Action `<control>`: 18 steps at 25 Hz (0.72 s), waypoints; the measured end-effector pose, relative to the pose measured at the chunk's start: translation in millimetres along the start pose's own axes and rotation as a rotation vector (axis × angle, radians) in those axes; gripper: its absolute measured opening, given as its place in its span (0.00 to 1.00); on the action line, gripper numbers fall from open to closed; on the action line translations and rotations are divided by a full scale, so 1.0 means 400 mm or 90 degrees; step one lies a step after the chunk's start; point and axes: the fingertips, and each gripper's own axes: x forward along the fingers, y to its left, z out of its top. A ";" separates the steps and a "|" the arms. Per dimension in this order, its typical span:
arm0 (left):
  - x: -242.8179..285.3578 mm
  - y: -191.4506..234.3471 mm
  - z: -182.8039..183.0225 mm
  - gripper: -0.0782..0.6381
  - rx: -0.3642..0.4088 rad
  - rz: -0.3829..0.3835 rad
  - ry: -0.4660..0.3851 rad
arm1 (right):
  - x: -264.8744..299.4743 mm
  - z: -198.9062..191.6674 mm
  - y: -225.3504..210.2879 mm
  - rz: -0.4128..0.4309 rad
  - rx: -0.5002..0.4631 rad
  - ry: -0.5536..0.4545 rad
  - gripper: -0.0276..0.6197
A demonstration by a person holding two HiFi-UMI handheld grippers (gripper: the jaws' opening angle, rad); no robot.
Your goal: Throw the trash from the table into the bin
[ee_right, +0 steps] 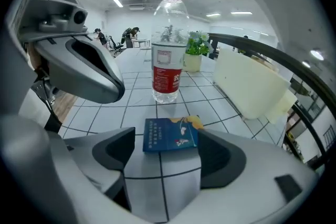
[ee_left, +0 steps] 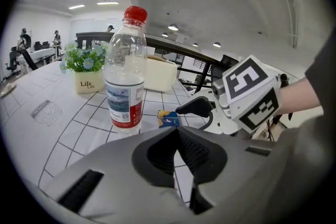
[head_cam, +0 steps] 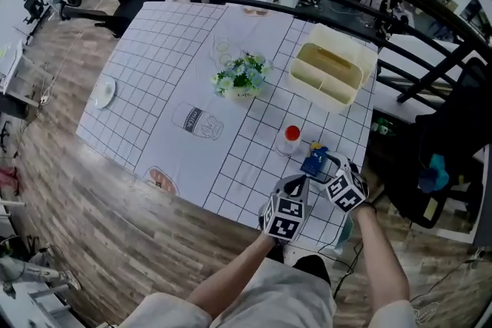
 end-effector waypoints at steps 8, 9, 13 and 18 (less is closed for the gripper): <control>0.023 0.028 0.016 0.14 0.007 0.004 0.008 | 0.050 0.003 -0.030 0.123 -0.001 0.049 0.85; 0.023 0.030 0.013 0.14 0.006 0.005 0.009 | 0.060 -0.008 -0.027 0.135 -0.008 0.066 0.86; 0.019 0.044 0.001 0.14 -0.005 0.016 0.011 | 0.077 -0.016 -0.032 0.132 -0.022 0.078 0.87; 0.012 0.039 -0.017 0.14 -0.017 0.028 0.017 | 0.076 -0.018 -0.042 0.118 -0.005 0.034 0.81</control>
